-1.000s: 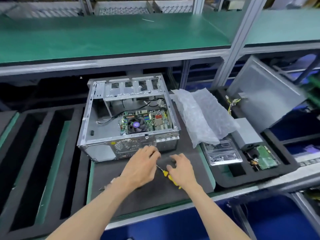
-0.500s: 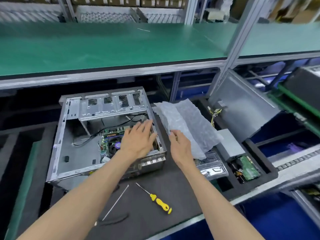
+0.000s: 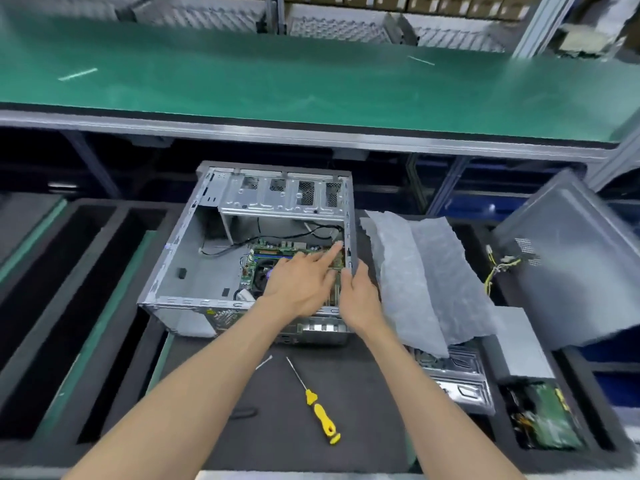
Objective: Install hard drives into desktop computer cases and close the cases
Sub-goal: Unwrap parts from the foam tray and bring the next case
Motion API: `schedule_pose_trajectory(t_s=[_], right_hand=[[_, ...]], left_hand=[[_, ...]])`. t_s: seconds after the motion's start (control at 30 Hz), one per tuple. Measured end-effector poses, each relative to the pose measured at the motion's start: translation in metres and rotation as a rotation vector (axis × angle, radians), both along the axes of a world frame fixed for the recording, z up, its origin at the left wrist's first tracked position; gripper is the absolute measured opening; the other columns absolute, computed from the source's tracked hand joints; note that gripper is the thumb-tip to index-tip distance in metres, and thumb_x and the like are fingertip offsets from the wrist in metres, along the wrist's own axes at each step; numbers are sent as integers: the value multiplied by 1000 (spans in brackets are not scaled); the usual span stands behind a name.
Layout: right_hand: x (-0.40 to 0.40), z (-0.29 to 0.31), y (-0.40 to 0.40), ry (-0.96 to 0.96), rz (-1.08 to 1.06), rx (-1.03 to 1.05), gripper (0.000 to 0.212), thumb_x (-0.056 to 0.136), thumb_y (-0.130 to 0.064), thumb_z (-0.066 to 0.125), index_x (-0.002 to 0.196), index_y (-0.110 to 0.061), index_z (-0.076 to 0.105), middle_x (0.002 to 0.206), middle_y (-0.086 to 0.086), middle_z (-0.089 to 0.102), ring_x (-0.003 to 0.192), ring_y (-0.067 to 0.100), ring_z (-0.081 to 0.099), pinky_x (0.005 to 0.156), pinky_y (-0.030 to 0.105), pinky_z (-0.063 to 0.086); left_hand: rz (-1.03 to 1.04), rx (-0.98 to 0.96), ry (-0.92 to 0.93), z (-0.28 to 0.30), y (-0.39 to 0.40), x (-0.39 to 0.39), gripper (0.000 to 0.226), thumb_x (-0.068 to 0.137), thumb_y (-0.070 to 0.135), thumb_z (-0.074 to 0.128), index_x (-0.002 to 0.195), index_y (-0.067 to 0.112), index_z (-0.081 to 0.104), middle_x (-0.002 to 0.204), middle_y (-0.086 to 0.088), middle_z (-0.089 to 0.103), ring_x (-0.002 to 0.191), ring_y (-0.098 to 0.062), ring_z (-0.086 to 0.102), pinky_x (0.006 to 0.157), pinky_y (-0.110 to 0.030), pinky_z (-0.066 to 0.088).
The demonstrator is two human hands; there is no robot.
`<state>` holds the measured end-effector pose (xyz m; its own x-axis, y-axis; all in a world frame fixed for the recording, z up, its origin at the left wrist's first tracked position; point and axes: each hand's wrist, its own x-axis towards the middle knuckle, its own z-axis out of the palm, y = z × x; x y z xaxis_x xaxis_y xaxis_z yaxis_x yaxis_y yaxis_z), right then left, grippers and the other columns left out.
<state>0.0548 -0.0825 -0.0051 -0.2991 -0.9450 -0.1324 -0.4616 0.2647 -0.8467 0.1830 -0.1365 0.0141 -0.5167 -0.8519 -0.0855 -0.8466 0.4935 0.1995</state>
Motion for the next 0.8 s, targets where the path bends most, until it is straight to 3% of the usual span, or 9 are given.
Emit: schedule_pose_trajectory(t_s=[0.07,0.1,0.17,0.23,0.33,0.43,0.53,0.63,0.8], right_hand=[[7,-1,-3,-37,3,20,47,108,-36,29,151,-18,28,141,9,51,130,29,49,98,33,36],[7,-1,-3,-61,3,37,48,108,-38,29,152,-19,28,143,8,49,131,29,47,99,31,35],[-1,1,-1,-130,-4,44,48,107,-42,29,149,-19,39,140,3,52,130,25,48,104,30,37],[-18,2,8,-160,-56,-5,42,108,-40,31,126,-15,59,123,1,64,114,22,59,94,30,44],[-47,1,24,-142,-242,-73,29,105,-26,44,122,-13,64,110,6,69,92,15,68,88,31,54],[-82,-2,35,37,-368,-75,28,100,-14,49,125,-13,61,115,7,62,101,20,60,94,39,49],[-118,-9,45,170,-413,41,35,96,-6,51,131,-8,57,128,11,53,115,28,54,101,43,42],[-146,-18,56,309,-416,167,43,94,-9,54,138,-7,54,137,13,49,125,31,48,103,42,41],[-183,-32,80,494,-494,315,49,89,-19,61,136,-11,51,140,12,44,125,34,43,103,47,40]], left_hand=[[94,-52,-18,1,1,11,58,105,46,26,160,32,15,127,-6,65,113,-33,58,93,-47,45],[126,-59,-12,1,1,14,58,105,47,26,160,30,18,126,-8,66,113,-34,59,93,-47,46],[94,-60,37,2,3,16,59,106,48,24,161,28,14,146,-5,53,128,-32,52,101,-48,43],[-30,-67,94,4,3,12,59,106,50,21,161,32,9,164,5,27,143,-25,36,113,-47,34],[-155,-57,140,5,-3,-3,58,106,51,21,161,32,15,167,13,13,150,-17,22,121,-42,23],[-222,-64,140,3,-15,-28,57,106,50,27,159,29,26,167,9,18,152,-17,18,123,-39,13],[-303,-82,29,2,-24,-60,57,105,49,32,157,27,32,165,5,25,152,-18,18,124,-39,7],[-362,-72,-77,-1,-28,-92,59,103,49,34,158,28,27,166,2,24,152,-21,21,124,-43,6],[-448,33,-241,-14,-11,-147,66,104,52,31,161,27,9,170,-2,1,155,-27,9,123,-49,10]])
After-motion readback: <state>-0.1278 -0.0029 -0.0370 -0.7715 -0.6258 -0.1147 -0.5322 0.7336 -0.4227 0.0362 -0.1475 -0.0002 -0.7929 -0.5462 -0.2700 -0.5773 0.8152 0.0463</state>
